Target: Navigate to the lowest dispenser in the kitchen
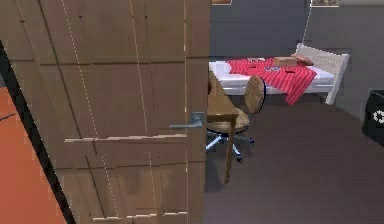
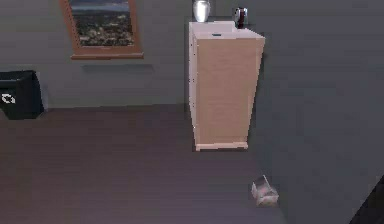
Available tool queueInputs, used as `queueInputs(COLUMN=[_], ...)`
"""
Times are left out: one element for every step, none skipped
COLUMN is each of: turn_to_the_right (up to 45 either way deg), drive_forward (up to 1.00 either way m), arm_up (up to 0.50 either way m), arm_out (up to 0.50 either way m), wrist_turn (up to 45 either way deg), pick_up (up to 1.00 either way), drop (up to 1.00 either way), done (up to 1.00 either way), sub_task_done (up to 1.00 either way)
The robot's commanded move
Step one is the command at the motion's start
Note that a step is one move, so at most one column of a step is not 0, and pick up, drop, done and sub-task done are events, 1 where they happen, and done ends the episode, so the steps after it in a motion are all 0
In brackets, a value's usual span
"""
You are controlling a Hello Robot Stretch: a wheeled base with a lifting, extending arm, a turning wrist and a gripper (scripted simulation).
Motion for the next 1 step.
queueInputs(turn_to_the_right=[0.0], drive_forward=[0.15], arm_up=[0.00], arm_out=[0.00], wrist_turn=[0.0], pick_up=[0.00], drop=[0.00], done=[0.00], sub_task_done=[0.00])
